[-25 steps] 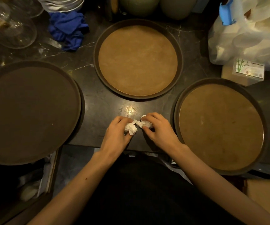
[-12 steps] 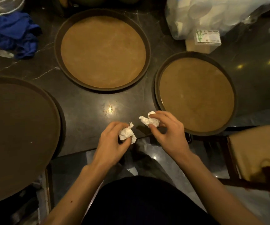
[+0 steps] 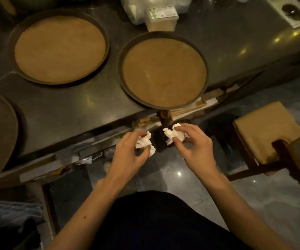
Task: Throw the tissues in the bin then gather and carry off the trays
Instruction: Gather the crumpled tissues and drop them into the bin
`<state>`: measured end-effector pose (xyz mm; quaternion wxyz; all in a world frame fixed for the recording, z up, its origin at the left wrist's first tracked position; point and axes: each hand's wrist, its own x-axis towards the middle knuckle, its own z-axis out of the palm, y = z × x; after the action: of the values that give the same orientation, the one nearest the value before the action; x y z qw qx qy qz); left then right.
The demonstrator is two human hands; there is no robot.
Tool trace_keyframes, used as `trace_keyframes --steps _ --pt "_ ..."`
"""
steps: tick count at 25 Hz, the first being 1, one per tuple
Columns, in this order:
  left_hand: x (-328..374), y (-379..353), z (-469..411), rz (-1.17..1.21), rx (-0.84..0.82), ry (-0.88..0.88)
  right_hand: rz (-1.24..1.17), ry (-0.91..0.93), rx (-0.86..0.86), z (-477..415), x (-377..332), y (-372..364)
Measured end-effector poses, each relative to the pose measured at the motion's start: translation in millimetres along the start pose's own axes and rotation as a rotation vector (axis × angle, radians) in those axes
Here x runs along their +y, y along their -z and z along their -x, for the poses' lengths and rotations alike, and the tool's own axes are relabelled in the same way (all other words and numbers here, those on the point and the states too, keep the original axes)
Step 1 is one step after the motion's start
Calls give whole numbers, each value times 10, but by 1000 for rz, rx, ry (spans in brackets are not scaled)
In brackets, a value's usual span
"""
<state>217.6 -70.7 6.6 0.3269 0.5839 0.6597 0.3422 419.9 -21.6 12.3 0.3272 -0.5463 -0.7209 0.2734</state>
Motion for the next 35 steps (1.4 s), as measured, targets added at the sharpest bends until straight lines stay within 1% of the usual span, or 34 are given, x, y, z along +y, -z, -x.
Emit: trace_keyframes --steps 3,6,8,10,13,17,20,23,27,31,35 --pt "374 -606 263 -57 -55 -50 -54 -27 70 516 408 450" --pt "774 -1125 501 -87 -103 -81 -85 -96 103 962 735 880" --pt "937 -1358 609 -87 -140 -88 -125 -143 127 1153 913 1070" --pt "1015 -1519 657 -70 -161 -85 -135 -153 141 1245 1058 1193" --pt "1042 -1600 621 -55 -156 -35 -137 -162 115 1246 1214 1282" --pt "902 -1721 393 -41 -143 -2 -77 -199 63 1068 1361 1311" --pt "739 -1867 125 24 -179 41 -30 -242 45 853 1489 1263" --pt "636 -1989 -115 42 -216 64 -35 -277 56 642 1651 1212" --pt "502 -2153 -475 -18 -211 115 -36 -227 -5 351 1949 1079" --pt "199 -2588 -821 -119 -222 186 -79 -260 -122 42 2581 800" --pt "-315 -3288 -1155 -184 -235 294 -161 -313 -187 -196 3550 396"
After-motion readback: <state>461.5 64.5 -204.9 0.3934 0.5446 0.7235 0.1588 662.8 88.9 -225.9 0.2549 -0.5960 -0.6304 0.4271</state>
